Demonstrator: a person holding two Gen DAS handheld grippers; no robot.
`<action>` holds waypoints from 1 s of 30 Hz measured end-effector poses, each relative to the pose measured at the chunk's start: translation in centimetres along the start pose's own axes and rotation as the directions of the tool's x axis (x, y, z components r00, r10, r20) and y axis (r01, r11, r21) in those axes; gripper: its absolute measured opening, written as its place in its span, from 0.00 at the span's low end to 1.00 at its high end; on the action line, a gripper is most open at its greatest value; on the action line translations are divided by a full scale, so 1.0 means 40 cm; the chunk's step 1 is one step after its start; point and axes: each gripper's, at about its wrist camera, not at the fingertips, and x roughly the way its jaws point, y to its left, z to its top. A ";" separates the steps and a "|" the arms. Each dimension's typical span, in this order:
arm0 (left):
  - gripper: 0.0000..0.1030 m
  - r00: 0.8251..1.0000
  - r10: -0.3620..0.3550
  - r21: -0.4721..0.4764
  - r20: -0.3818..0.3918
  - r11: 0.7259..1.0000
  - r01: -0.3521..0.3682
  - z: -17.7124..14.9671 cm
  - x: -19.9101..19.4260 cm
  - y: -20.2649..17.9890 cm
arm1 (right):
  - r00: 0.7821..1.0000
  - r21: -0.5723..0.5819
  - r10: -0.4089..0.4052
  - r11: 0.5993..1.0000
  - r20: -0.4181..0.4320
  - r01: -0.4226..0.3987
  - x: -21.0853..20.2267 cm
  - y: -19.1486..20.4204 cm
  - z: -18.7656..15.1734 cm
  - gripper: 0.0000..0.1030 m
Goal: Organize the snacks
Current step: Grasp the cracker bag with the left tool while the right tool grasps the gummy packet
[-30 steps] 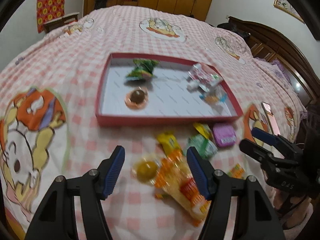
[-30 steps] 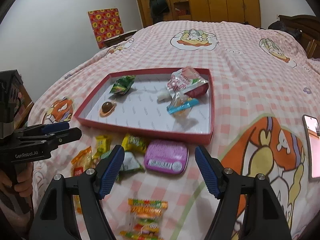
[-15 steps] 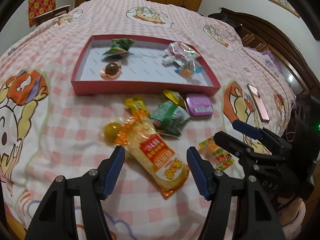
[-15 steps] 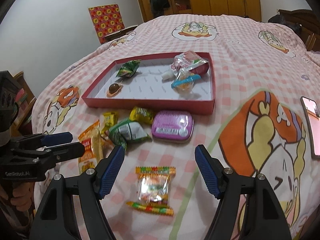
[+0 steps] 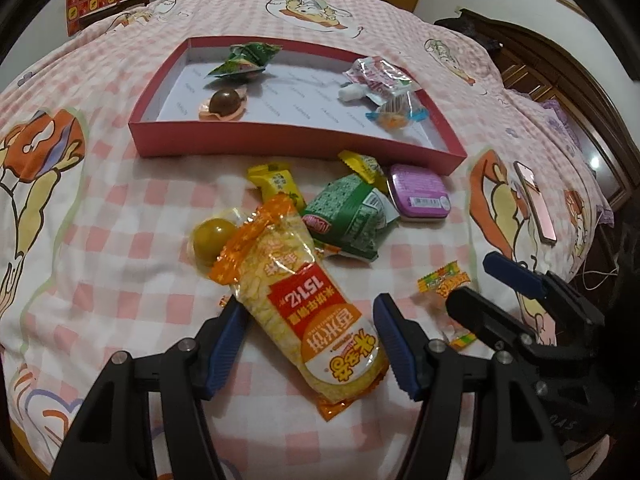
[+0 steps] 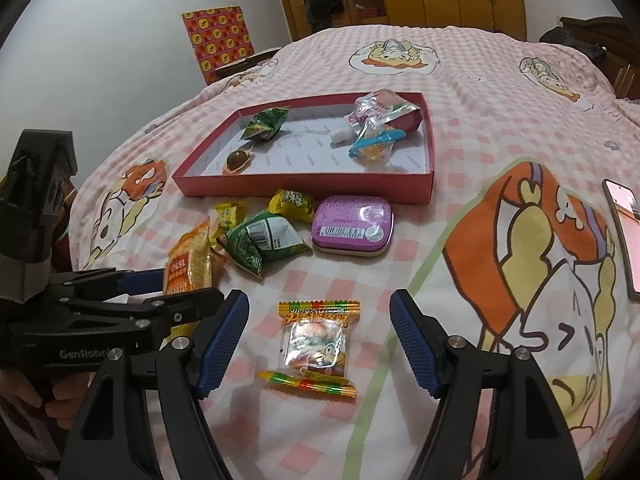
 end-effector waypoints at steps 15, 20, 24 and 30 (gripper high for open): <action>0.45 0.999 -0.030 0.055 0.009 0.998 0.030 -0.033 -0.047 0.028 | 0.998 0.016 0.029 0.999 -0.059 -0.028 0.028 0.006 -0.024 0.72; 0.45 0.999 -0.029 0.050 0.028 0.998 0.028 -0.028 -0.062 0.043 | 0.997 0.018 0.024 1.000 -0.078 -0.023 0.038 0.012 -0.030 0.63; 0.45 0.998 -0.021 0.047 0.051 0.999 0.019 -0.018 -0.076 0.055 | 0.996 0.014 -0.003 1.000 -0.093 0.004 0.046 0.013 -0.031 0.45; 0.45 0.996 -0.017 0.037 0.083 0.999 0.014 0.005 -0.096 0.074 | 0.997 0.015 0.003 1.000 -0.083 -0.002 0.034 0.015 -0.020 0.33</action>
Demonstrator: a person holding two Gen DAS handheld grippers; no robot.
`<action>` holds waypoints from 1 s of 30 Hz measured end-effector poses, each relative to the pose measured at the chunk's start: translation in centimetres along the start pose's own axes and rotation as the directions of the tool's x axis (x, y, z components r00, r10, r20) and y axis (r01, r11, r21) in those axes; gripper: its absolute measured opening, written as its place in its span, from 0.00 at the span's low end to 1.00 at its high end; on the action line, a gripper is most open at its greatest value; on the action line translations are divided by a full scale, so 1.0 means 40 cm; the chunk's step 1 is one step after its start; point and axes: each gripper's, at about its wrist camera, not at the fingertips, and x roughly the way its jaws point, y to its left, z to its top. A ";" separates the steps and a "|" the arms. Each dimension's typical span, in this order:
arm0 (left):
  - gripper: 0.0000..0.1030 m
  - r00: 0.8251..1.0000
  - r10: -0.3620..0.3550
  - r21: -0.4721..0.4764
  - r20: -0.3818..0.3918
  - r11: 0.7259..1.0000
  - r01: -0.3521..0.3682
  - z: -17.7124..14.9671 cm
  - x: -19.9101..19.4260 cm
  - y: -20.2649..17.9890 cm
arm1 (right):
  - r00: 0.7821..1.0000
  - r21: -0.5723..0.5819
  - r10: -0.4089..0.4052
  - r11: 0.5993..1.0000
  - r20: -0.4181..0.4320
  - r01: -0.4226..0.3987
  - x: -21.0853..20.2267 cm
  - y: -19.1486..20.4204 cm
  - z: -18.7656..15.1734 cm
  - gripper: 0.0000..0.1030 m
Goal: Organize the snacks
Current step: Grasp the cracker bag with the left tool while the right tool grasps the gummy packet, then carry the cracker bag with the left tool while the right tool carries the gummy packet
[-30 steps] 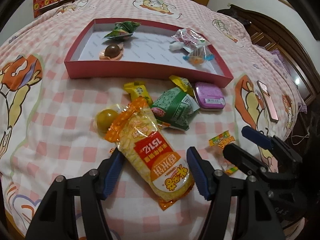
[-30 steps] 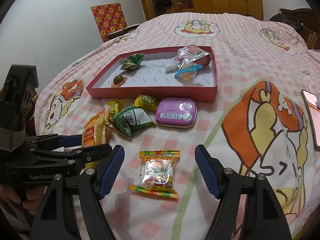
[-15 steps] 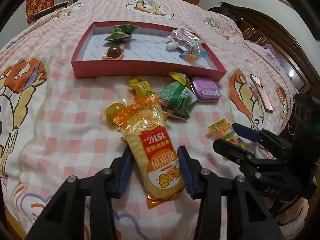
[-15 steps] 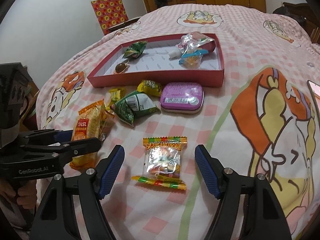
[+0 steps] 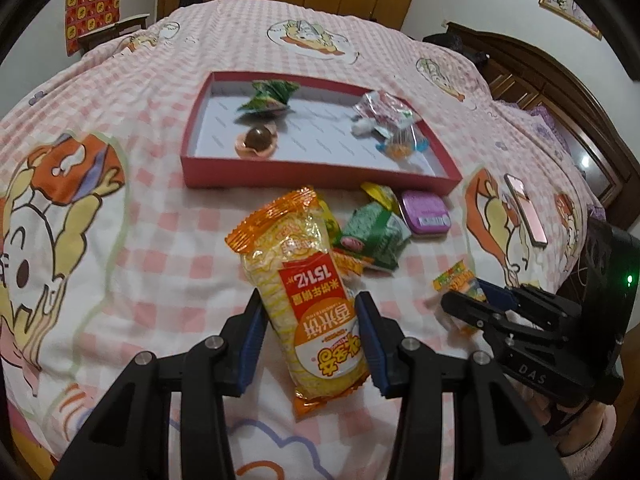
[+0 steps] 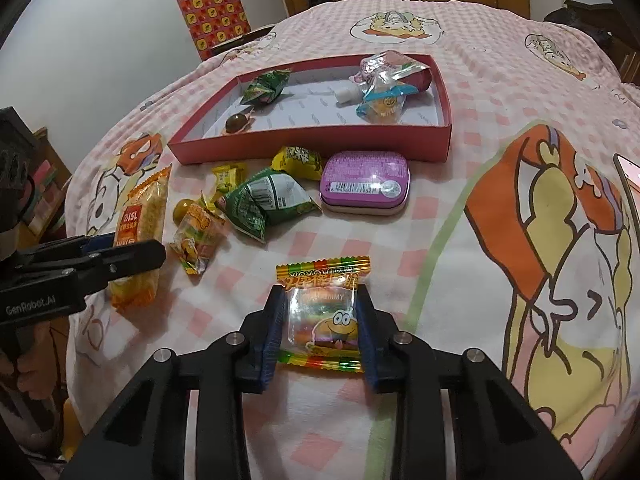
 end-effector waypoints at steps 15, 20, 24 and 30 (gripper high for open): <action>0.45 0.998 0.031 0.003 0.060 0.999 -0.032 0.090 -0.006 0.042 | 0.999 -0.065 0.022 0.998 0.026 -0.020 -0.027 0.043 0.062 0.33; 0.45 0.996 0.025 0.012 0.085 1.000 -0.026 0.138 -0.004 0.044 | 0.999 -0.060 0.017 0.998 0.038 -0.014 -0.029 0.032 0.102 0.33; 0.45 0.995 0.027 0.011 0.101 1.000 -0.028 0.175 0.005 0.044 | 0.999 -0.053 0.011 0.999 0.053 -0.008 -0.030 0.022 0.135 0.33; 0.45 0.994 0.044 0.016 0.103 0.999 -0.046 0.221 0.033 0.049 | 0.997 -0.048 -0.017 0.999 0.075 0.021 -0.023 0.000 0.186 0.33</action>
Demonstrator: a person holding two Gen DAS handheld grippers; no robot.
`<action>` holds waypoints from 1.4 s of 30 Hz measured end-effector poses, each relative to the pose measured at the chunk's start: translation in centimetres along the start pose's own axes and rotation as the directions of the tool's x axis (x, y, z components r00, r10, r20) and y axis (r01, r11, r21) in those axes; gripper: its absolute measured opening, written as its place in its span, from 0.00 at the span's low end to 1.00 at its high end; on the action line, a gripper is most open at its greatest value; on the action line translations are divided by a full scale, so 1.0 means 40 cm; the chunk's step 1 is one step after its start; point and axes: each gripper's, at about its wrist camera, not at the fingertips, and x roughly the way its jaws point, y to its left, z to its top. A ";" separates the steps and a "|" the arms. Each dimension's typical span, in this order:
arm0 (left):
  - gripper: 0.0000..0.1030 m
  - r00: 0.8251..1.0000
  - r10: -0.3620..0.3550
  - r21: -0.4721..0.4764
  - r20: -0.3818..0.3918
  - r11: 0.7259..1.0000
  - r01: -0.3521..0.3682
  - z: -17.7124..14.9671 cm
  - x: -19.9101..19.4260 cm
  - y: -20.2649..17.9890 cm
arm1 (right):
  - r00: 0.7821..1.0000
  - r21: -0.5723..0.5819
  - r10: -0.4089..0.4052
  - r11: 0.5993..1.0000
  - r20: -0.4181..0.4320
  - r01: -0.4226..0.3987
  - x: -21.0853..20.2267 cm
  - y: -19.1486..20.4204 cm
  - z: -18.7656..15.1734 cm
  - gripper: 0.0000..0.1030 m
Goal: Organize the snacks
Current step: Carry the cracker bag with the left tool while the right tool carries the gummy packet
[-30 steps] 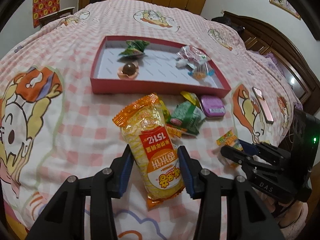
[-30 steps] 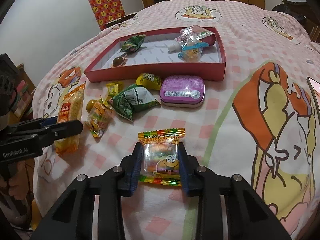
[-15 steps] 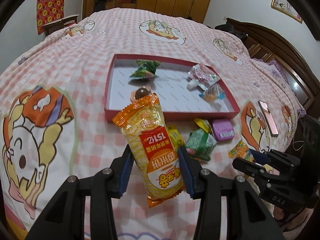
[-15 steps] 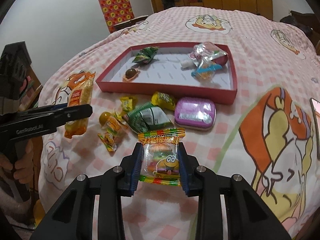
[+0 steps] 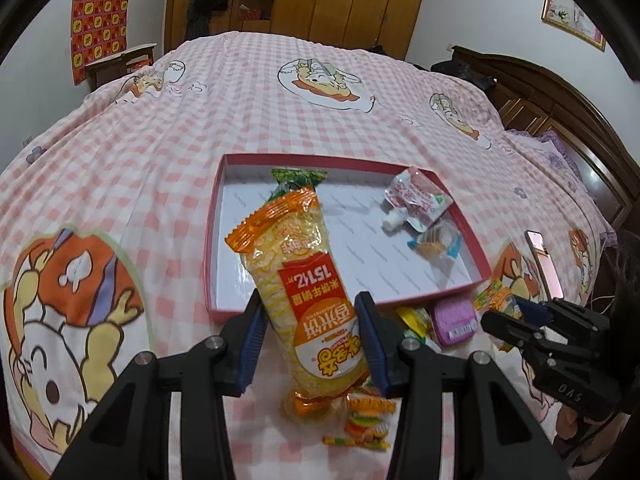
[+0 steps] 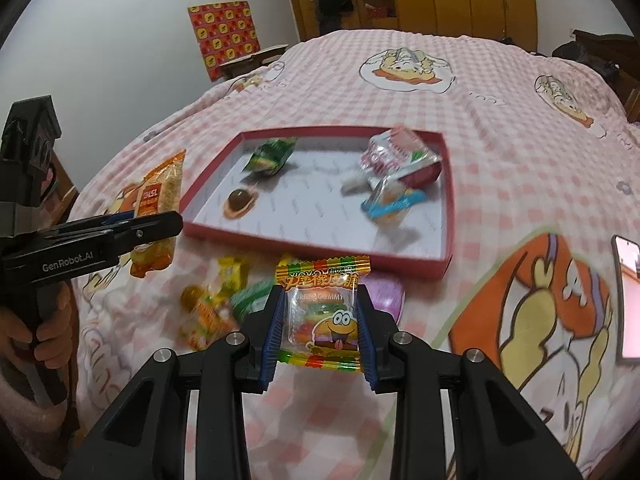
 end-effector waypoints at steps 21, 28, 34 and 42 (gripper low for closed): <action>0.43 0.997 0.061 -0.025 -0.041 0.998 -0.062 0.067 0.140 0.053 | 0.997 0.084 -0.083 0.993 0.002 0.083 0.084 -0.090 0.090 0.33; 0.40 0.995 0.097 0.000 -0.037 0.995 -0.097 0.069 0.174 0.061 | 0.996 0.088 -0.094 0.992 -0.003 0.094 0.109 -0.101 0.094 0.33; 0.40 0.993 0.116 0.015 -0.011 0.993 -0.116 0.074 0.186 0.068 | 0.996 0.091 -0.092 0.992 0.002 0.091 0.121 -0.104 0.097 0.33; 0.40 0.990 0.138 0.020 0.019 0.990 -0.138 0.083 0.198 0.078 | 0.995 0.089 -0.097 0.991 0.016 0.095 0.146 -0.108 0.109 0.33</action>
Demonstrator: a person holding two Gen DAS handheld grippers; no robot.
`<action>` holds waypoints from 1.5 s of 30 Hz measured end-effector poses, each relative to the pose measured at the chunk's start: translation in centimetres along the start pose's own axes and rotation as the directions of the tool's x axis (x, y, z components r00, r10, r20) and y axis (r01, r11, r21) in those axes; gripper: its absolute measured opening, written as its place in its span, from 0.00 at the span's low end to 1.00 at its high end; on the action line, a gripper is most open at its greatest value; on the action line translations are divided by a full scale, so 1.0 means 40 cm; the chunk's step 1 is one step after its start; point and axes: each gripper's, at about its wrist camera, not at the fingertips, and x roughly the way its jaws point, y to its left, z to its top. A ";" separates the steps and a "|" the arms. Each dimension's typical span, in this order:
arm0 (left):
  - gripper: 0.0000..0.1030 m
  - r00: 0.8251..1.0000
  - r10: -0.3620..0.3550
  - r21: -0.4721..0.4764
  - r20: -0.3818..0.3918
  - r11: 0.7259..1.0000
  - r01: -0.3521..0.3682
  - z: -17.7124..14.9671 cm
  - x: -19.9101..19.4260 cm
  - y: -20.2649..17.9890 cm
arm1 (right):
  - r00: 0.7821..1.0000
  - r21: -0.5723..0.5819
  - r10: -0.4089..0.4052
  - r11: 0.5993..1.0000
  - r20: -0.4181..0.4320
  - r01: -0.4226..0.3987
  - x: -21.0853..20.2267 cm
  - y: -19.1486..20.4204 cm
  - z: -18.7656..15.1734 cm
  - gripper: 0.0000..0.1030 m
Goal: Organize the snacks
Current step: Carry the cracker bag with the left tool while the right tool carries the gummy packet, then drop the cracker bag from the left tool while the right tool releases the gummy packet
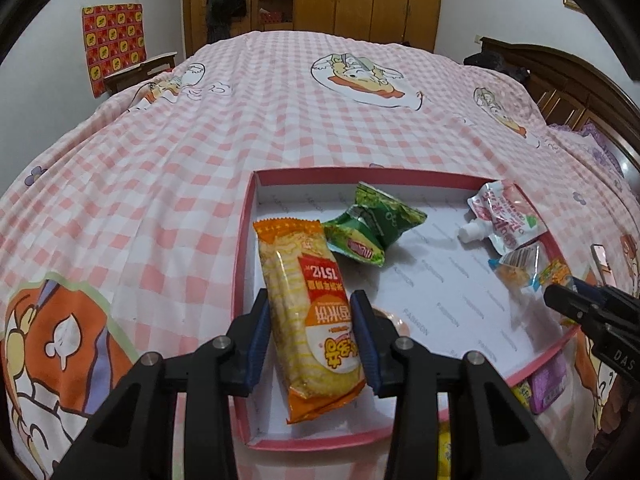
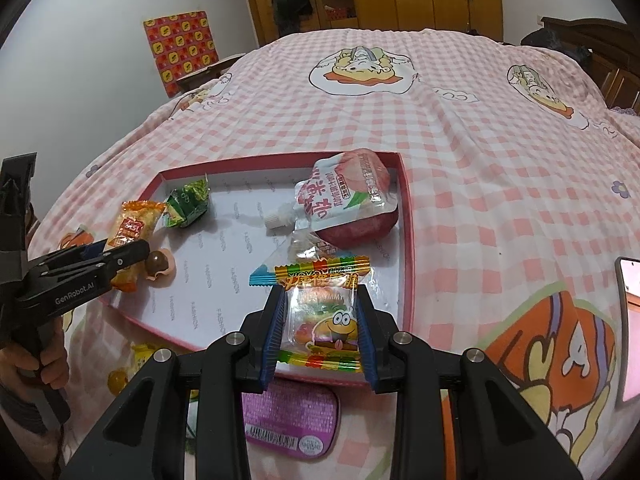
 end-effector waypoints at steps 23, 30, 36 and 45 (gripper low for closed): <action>0.49 1.000 -0.003 0.024 -0.003 1.000 0.003 -0.006 0.015 -0.022 | 1.000 -0.001 -0.009 1.000 0.019 0.009 0.044 -0.008 0.005 0.34; 0.56 1.000 -0.006 0.025 0.006 1.000 0.005 -0.009 -0.002 -0.026 | 0.999 -0.008 -0.001 1.000 0.035 0.002 0.035 -0.005 0.004 0.44; 0.63 0.999 -0.031 0.007 0.023 0.999 0.031 -0.010 -0.042 -0.022 | 0.998 -0.017 0.005 1.000 0.064 -0.004 0.011 0.002 0.006 0.48; 0.70 0.997 -0.071 -0.007 0.028 0.997 0.072 -0.031 -0.103 -0.027 | 0.996 -0.006 0.020 1.000 0.084 -0.020 -0.031 0.011 -0.011 0.52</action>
